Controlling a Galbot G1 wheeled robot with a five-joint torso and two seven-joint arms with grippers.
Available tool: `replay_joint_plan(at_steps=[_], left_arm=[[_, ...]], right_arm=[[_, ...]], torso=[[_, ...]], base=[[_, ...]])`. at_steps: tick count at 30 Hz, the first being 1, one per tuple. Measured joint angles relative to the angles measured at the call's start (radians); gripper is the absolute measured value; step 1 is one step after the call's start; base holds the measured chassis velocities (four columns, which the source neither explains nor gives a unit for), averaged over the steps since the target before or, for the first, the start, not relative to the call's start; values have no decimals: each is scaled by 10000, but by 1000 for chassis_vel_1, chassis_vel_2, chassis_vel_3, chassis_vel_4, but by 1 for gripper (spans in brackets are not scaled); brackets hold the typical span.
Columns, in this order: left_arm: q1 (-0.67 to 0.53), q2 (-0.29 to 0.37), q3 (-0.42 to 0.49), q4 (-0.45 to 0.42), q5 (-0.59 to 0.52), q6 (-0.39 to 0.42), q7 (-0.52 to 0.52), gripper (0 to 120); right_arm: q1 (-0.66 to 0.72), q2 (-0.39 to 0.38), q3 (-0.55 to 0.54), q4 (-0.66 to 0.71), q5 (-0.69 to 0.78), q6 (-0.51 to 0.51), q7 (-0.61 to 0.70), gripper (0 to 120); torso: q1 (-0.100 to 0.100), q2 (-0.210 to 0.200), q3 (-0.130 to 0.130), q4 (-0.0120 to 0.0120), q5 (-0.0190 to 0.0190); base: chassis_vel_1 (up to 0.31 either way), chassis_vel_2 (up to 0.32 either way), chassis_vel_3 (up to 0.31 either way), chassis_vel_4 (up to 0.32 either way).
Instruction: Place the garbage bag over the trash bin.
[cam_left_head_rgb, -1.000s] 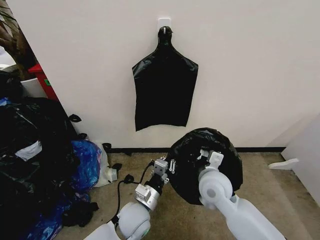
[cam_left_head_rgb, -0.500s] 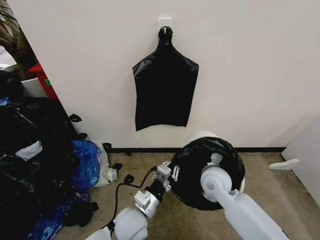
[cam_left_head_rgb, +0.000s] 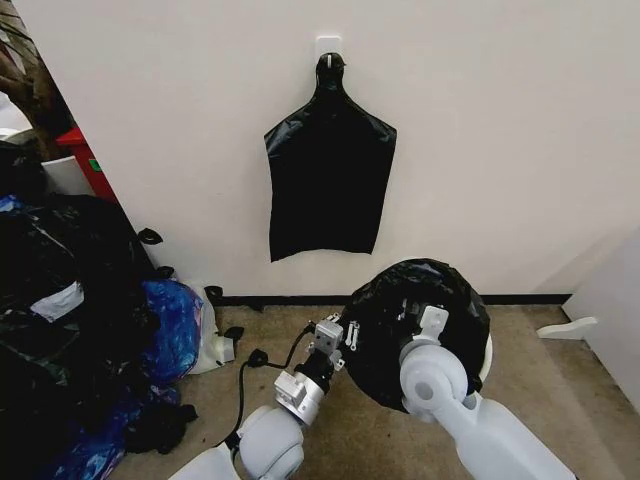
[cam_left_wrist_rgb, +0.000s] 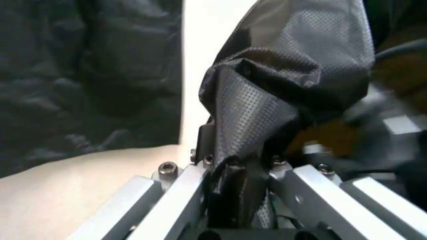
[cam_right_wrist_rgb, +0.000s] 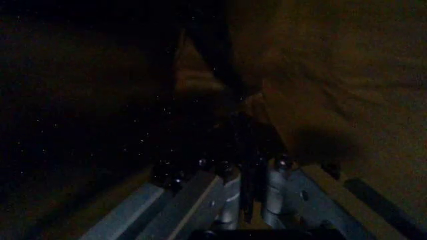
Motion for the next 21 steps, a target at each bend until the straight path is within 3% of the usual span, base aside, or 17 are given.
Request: replay_joint_plan(at_steps=[4,12,15,20,21], left_arm=[[-77,-107,-366,322,-285,78,-187,3],[-201,-357,-1096,741,-1665,504,-573,3],[-203,-481,-1362,848,-2213,685,-676,3],[136,-537,-2088,800,-3299,1105,-890,3],[136,-537,-2088,800,-3299,1105,-890,3]], right_arm=[[-297,-148,-96,673,-203,-8,-251,0],[-1755,-967,300,2640,-1419,-313,-2006,0],[-2263,-1218,568,3144,-1901,-434,-2393,5],[-2585,-1690,1348,3814,-2917,-510,-3151,28],[-2585,-1690,1348,3814,-2917,-510,-3151,28]], torso=[[0,0,0,0,1],[0,0,0,-3,-1],[0,0,0,-3,1],[0,0,0,3,0],[0,0,0,3,0]], base=[[0,0,0,0],[0,0,0,0],[0,0,0,0],[0,0,0,0],[0,0,0,0]])
